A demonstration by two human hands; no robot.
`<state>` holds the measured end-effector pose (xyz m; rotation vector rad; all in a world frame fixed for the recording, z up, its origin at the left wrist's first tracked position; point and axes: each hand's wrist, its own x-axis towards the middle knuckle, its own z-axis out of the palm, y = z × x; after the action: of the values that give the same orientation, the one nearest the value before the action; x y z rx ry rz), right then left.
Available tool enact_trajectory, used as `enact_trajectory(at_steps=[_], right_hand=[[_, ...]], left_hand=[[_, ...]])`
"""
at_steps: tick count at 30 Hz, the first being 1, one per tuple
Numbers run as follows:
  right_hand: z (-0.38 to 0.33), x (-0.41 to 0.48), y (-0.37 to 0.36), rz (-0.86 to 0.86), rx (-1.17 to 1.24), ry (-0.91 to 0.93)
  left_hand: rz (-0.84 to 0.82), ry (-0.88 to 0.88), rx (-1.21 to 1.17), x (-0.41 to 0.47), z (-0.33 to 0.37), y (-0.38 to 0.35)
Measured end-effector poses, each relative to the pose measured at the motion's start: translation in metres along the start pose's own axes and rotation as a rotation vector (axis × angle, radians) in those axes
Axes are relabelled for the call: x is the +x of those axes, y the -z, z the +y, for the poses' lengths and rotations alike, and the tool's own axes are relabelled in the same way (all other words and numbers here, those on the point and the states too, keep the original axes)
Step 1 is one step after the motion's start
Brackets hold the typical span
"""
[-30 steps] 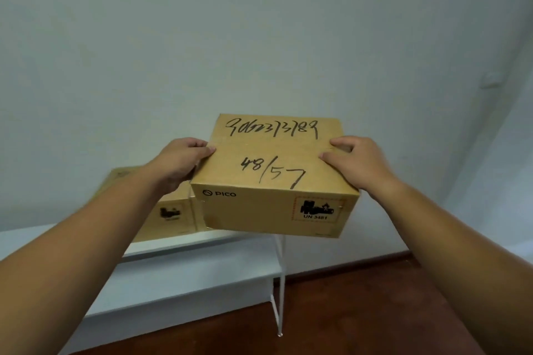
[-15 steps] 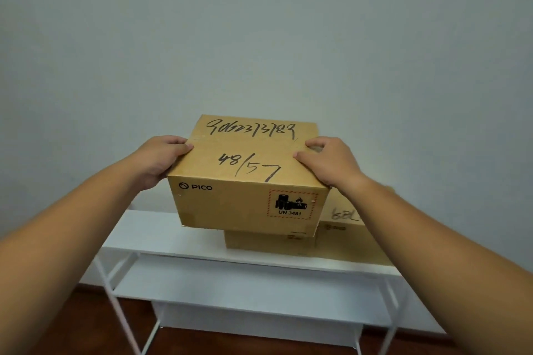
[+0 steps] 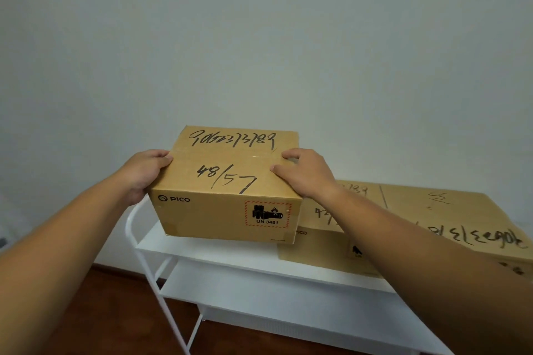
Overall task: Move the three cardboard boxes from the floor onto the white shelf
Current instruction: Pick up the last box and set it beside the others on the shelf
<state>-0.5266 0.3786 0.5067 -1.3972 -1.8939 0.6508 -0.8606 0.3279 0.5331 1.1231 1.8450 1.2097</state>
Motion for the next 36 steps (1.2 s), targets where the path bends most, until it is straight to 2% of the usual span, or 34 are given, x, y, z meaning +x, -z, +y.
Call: enact_trajectory(at_steps=[10,17,28,36], right_hand=[[-0.017,0.070,-0.052,-0.146,0.020,0.008],[0.011,0.094,-0.095,-0.202,-0.108,-0.095],[0.065,0.100,-0.139,-0.241,-0.529,-0.303],[0.085,0.099,-0.146,-0.333,-0.574,-0.289]], left_hand=[[0.087,0.053,0.053,0.087,-0.026,0.029],[-0.058,0.139,0.038,0.139,-0.080,0.010],[-0.210,0.193,-0.021,0.185,-0.148,-0.047],[-0.247,0.193,-0.001,0.199,-0.168,-0.062]])
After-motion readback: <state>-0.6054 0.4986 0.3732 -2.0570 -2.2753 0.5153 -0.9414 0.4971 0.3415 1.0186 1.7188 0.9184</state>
